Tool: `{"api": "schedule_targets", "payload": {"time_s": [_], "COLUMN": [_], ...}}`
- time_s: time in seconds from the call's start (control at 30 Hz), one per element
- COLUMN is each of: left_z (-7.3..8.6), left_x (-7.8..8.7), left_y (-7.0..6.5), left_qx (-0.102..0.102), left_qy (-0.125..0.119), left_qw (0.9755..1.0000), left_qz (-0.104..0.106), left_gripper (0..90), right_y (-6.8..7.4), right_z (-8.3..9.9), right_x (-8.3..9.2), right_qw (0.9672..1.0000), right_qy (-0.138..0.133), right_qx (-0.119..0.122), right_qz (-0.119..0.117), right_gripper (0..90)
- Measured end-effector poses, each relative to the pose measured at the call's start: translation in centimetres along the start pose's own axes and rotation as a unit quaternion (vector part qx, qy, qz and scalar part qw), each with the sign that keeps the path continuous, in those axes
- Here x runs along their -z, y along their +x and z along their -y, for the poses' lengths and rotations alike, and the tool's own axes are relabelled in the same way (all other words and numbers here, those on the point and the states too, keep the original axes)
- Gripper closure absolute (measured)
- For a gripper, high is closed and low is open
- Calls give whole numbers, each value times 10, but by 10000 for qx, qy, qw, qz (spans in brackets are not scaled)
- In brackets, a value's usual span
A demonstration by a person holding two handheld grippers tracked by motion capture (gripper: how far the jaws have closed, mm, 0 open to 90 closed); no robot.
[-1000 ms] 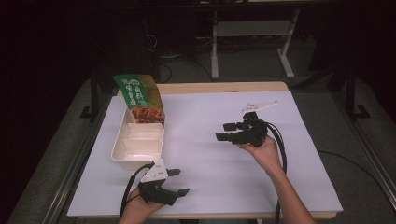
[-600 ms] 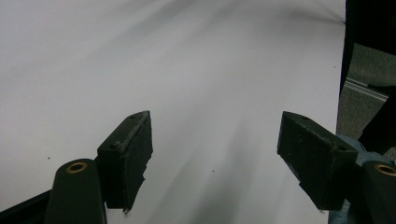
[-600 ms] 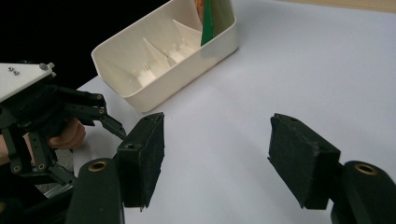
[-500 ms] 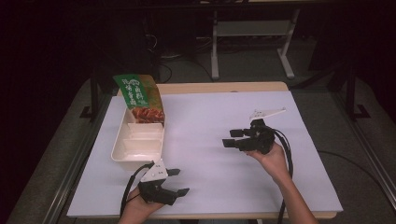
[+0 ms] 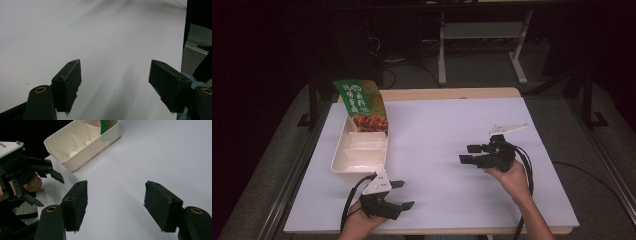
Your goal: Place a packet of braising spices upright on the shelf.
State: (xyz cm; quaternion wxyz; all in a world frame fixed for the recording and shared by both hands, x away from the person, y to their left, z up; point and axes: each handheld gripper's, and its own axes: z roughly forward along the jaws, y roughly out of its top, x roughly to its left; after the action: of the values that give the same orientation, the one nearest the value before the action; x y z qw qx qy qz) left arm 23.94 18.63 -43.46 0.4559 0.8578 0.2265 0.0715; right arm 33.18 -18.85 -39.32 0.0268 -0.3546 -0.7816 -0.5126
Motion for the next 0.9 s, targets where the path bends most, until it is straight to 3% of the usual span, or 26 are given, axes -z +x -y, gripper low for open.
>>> {"api": "schedule_targets", "payload": {"time_s": [0.9], "left_z": [0], "left_x": [1], "left_y": [1], "left_qx": [36], "left_qy": [-12], "left_qw": [10000], "left_qz": [-22], "left_gripper": [252], "right_y": [-6], "right_z": [37], "right_x": [17], "right_qw": [9997], "right_qy": [15], "right_qx": [-223], "right_qz": [95], "right_gripper": [335]}}
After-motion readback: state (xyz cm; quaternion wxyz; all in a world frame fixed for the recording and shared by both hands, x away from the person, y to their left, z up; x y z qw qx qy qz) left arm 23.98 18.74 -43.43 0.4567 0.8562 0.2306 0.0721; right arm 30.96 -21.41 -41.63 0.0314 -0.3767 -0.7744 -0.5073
